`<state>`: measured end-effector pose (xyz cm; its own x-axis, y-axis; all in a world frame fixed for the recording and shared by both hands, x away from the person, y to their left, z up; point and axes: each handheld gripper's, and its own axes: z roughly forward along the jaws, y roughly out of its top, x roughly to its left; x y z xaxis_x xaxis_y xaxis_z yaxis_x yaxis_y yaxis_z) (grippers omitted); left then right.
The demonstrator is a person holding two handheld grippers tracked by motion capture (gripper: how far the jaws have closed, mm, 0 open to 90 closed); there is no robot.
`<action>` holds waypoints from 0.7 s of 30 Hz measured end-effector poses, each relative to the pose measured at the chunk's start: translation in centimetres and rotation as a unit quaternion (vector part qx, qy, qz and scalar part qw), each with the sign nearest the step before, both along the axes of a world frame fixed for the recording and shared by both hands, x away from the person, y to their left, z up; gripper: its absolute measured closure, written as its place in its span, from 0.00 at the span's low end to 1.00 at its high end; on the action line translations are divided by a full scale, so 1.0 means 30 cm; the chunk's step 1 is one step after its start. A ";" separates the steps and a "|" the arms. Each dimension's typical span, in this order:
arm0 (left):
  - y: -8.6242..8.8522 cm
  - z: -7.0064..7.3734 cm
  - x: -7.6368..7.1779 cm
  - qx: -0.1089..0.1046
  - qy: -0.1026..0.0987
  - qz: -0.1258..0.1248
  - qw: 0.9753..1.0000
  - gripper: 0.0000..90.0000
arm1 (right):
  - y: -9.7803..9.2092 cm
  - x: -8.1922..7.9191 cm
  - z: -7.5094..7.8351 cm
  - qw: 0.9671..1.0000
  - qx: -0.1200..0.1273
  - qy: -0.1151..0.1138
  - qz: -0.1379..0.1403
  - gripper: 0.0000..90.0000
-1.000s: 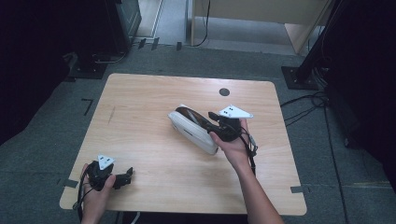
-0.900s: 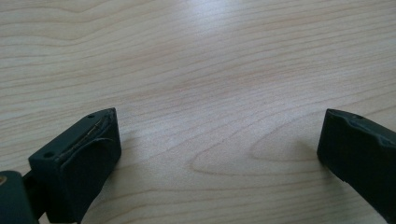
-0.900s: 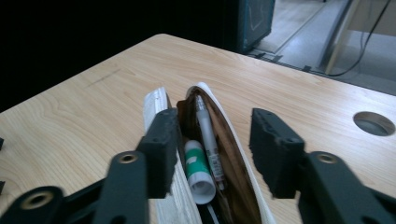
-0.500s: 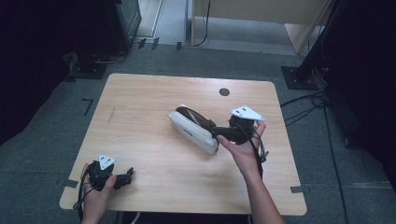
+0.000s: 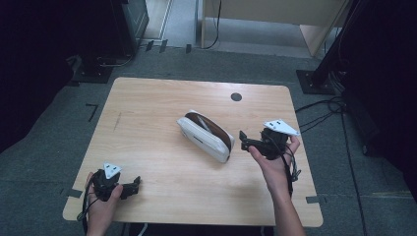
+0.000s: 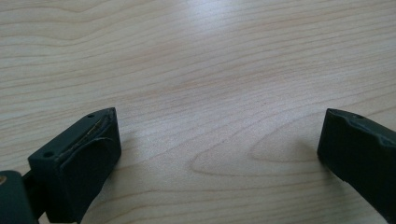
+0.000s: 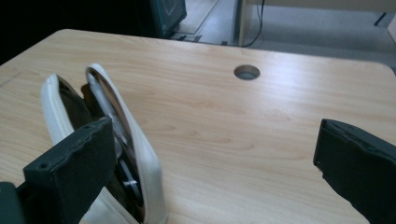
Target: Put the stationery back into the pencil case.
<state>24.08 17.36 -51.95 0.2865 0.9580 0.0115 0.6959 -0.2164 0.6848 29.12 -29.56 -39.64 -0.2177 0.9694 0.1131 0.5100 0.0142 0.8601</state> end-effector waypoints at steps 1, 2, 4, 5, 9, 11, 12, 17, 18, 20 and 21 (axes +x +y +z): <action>0.000 0.000 0.000 0.000 0.000 0.000 1.000 0.00 | -0.013 -0.002 -0.006 1.000 0.001 0.003 -0.004 0.00; -0.001 0.000 0.000 -0.001 0.000 0.001 1.000 0.00 | -0.025 -0.004 -0.013 1.000 0.002 0.006 -0.008 0.00; 0.000 0.000 0.000 0.000 0.000 0.000 1.000 0.00 | -0.051 -0.012 -0.029 1.000 0.005 0.010 -0.016 0.00; -0.001 0.000 0.000 0.000 0.000 0.001 1.000 0.00 | -0.066 -0.016 -0.040 1.000 0.002 0.012 -0.018 0.00; -0.001 0.000 0.001 0.000 0.000 0.002 1.000 0.00 | -0.125 -0.037 -0.092 0.999 0.003 0.024 -0.035 0.00; -0.001 0.000 0.001 0.000 0.000 0.002 1.000 0.00 | -0.151 -0.049 -0.119 0.999 0.004 0.028 -0.043 0.00; -0.001 0.000 0.001 0.000 0.000 0.002 1.000 0.00 | -0.163 -0.056 -0.132 0.998 0.006 0.030 -0.046 0.00; -0.001 0.000 0.001 0.000 0.000 0.002 1.000 0.00 | -0.217 -0.087 -0.191 0.998 0.005 0.037 -0.057 0.00; -0.001 0.000 0.001 0.000 0.000 0.002 1.000 0.00 | -0.225 -0.092 -0.201 0.998 0.004 0.037 -0.058 0.00; -0.002 0.000 0.000 0.000 0.001 0.002 1.000 0.00 | -0.240 -0.103 -0.222 0.997 -0.001 0.040 -0.059 0.00; -0.002 0.000 0.000 0.000 0.001 0.002 1.000 0.00 | -0.247 -0.109 -0.233 0.997 -0.001 0.042 -0.059 0.00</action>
<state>24.09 17.30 -51.94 0.2831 0.9590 0.0104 0.6978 -0.2134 0.6837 25.84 -36.96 -46.62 -0.0919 0.9880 0.1239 0.5790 -0.0482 0.8139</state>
